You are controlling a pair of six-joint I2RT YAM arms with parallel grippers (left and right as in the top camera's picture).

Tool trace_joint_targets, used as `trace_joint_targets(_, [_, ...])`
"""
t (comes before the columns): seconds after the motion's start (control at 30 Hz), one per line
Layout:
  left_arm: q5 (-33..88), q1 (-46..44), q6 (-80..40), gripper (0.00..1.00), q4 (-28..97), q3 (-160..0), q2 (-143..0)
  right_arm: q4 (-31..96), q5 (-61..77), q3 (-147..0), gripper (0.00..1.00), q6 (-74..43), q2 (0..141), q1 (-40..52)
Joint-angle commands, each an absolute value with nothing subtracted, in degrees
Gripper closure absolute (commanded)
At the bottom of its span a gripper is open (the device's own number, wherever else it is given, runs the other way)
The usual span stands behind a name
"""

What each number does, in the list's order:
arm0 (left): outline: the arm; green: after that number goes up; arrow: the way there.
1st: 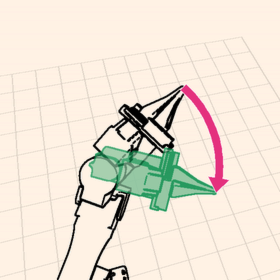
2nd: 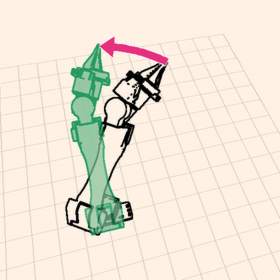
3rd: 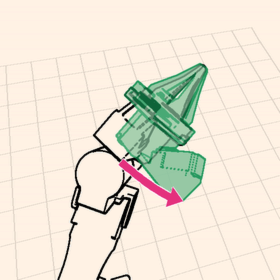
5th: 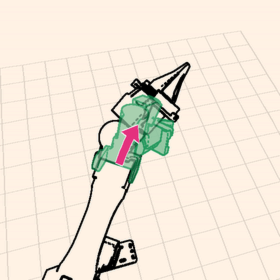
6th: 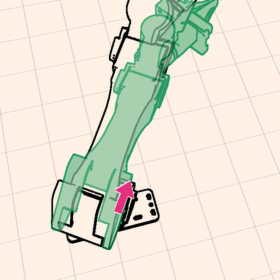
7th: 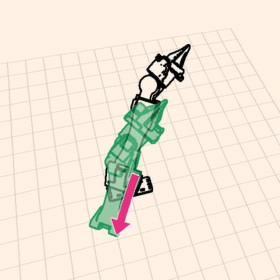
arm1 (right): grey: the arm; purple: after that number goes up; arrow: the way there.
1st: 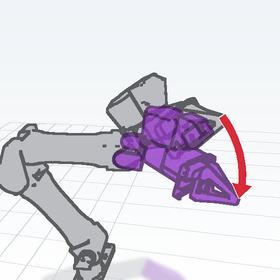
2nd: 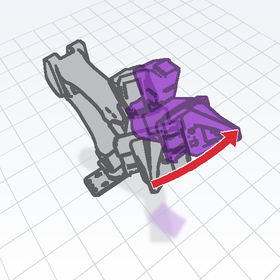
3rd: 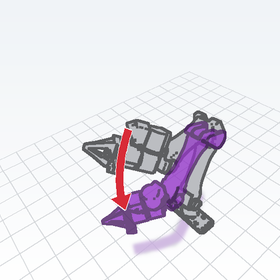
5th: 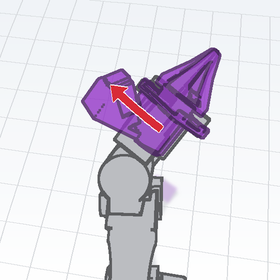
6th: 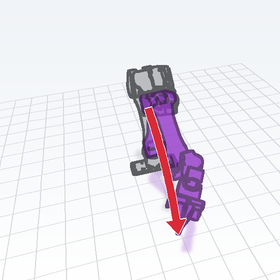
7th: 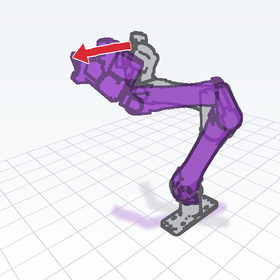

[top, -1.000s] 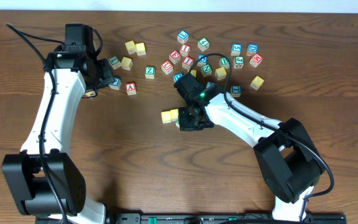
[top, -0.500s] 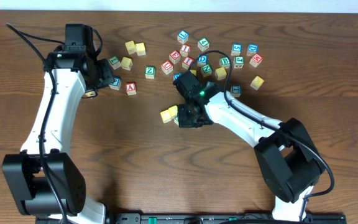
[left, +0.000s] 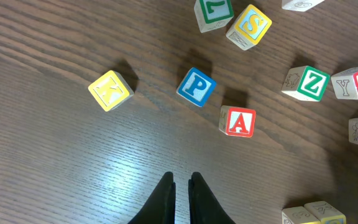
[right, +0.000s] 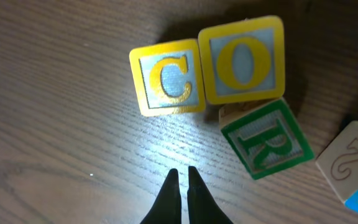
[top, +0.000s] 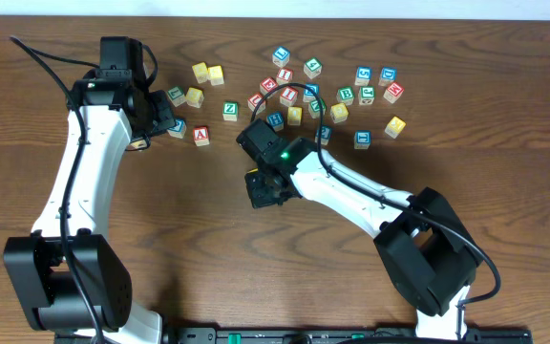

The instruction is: Spell out CORL

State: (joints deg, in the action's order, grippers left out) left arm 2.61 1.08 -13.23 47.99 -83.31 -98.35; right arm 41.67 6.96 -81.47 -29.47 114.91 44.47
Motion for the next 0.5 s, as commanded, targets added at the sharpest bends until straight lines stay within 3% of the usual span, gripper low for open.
trace_joint_targets(0.0, [1.91, 1.32, -12.51, 0.91, 48.23, -83.59, -98.48, 41.82, 4.21, -81.78, 0.99, -29.17, 115.55, 44.25])
trace_joint_targets(0.47, [1.91, 1.32, -12.51, 0.91, 48.88, -83.59, -98.48, 44.93, -1.02, -81.73, 0.99, -32.38, 115.55, 42.59])
